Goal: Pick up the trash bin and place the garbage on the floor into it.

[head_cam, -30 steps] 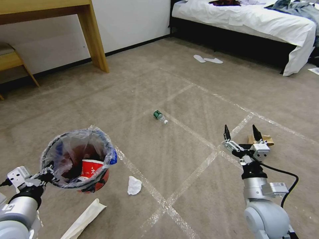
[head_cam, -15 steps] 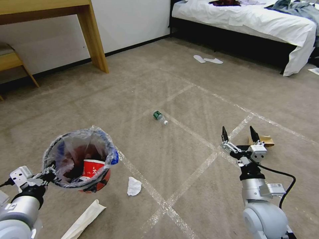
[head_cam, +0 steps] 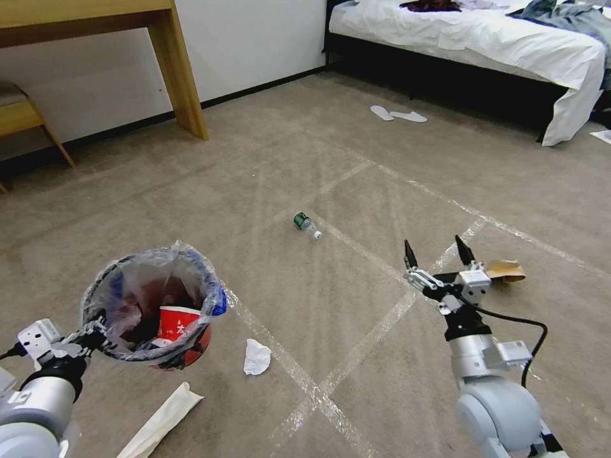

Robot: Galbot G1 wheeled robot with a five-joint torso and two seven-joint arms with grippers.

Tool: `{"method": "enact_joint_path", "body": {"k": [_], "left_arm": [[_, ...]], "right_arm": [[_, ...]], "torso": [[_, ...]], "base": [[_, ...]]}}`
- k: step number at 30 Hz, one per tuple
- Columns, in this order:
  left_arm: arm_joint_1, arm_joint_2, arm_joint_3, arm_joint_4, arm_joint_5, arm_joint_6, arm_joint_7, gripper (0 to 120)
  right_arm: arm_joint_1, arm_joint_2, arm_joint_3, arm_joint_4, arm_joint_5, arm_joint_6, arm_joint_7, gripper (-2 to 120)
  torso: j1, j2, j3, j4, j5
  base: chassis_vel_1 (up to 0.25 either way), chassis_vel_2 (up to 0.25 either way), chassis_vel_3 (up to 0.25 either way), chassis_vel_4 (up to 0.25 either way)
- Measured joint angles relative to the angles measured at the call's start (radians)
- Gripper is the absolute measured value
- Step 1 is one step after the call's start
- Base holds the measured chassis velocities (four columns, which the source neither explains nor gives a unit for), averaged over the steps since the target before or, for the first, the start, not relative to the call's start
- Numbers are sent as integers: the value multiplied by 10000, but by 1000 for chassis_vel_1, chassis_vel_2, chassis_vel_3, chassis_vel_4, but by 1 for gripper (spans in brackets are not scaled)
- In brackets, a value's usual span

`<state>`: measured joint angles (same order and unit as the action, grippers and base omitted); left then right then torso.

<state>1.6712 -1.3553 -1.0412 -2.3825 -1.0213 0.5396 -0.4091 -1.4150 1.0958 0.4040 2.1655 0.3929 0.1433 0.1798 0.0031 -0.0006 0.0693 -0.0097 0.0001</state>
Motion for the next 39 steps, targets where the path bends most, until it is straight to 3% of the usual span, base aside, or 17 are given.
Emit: {"method": "enact_joint_path", "body": {"k": [5, 6, 8, 10, 11, 12, 13, 15, 16, 17, 20, 23, 24, 26, 29, 34, 39], "left_arm": [[22, -45, -37, 0, 29, 1, 0, 2], [42, -47, -62, 1, 35, 3, 0, 2], [41, -47, -62, 10, 36, 4, -1, 2], [-2, -64, -58, 89, 51, 7, -4, 2], [-2, -64, -58, 89, 51, 7, -4, 2], [-60, -97, -46, 146, 68, 8, -4, 2], [-60, -97, -46, 146, 68, 8, -4, 2], [-154, -195, -1, 263, 149, 8, -4, 2], [-154, -195, -1, 263, 149, 8, -4, 2], [-210, -257, 10, 323, 189, 8, -2, 2], [-242, -290, 11, 366, 208, 4, 0, 2], [-308, -326, -60, 441, 215, -13, 5, 2], [-308, -326, -60, 441, 215, -13, 5, 2], [-339, -362, -119, 471, 211, -23, 7, 2], [-342, -384, -140, 475, 209, -24, 7, 2], [-290, -497, -311, 478, 204, -60, 23, 2], [-248, -506, -407, 464, 178, -96, 31, 2]], "right_arm": [[600, -509, -673, 142, 908, -995, 370, 100], [1231, -845, -1282, 169, 1671, -2068, 754, 100], [1591, -1001, -1620, 170, 2140, -2624, 960, 100], [2713, -1389, -2681, 55, 3548, -4090, 1844, 100], [2713, -1389, -2681, 55, 3548, -4090, 1844, 100], [3351, -1544, -3315, -111, 4292, -4817, 2368, 100], [3351, -1544, -3315, -111, 4292, -4817, 2368, 100], [4452, -1622, -4653, -485, 5658, -6129, 3453, 100], [4452, -1622, -4653, -485, 5658, -6129, 3453, 100], [5065, -1473, -5379, -789, 6508, -6879, 4109, 100], [5481, -1290, -5867, -1072, 7163, -7381, 4525, 100], [6776, -273, -7093, -2327, 9175, -8379, 5776, 100], [6776, -273, -7093, -2327, 9175, -8379, 5776, 100], [7290, 722, -7665, -3276, 9726, -8719, 6279, 100], [7412, 1083, -7853, -3622, 9857, -8784, 6422, 100], [7635, 2274, -8741, -5595, 9657, -8890, 6607, 100], [7609, 2613, -9120, -6575, 9141, -8921, 6300, 100]], "torso": [[0, 0, 0, -1, -1], [0, 0, 0, 1, 0], [0, 0, 0, 1, 0], [0, 0, 0, -1, -1], [0, 0, 0, -1, -1], [1, -1, 1, 4, 0], [1, -1, 1, 4, 0], [1, -1, 2, 1, -2], [1, -1, 2, 1, -2], [0, 0, 0, 0, -2], [1, -1, 1, -1, -3], [1, 0, 1, 0, -3], [1, 0, 1, 0, -3], [1, 0, 1, 2, -3], [1, 0, 1, 2, -3], [0, -1, 0, 1, -3], [0, 0, 0, 0, -2]], "base": [[0, 0, 0, 0], [0, 0, 0, 0], [0, 0, 0, 0], [0, 0, 0, 0], [0, 0, 0, 0], [0, 0, 0, 0], [0, 0, 0, 0], [0, 0, 0, 0], [0, 0, 0, 0], [0, 0, 0, 0], [0, 0, 0, 0], [0, 0, 0, 0], [0, 0, 0, 0], [0, 0, 0, 0], [0, 0, 0, 0], [0, 0, 0, 0], [0, 0, 0, 0]]}}
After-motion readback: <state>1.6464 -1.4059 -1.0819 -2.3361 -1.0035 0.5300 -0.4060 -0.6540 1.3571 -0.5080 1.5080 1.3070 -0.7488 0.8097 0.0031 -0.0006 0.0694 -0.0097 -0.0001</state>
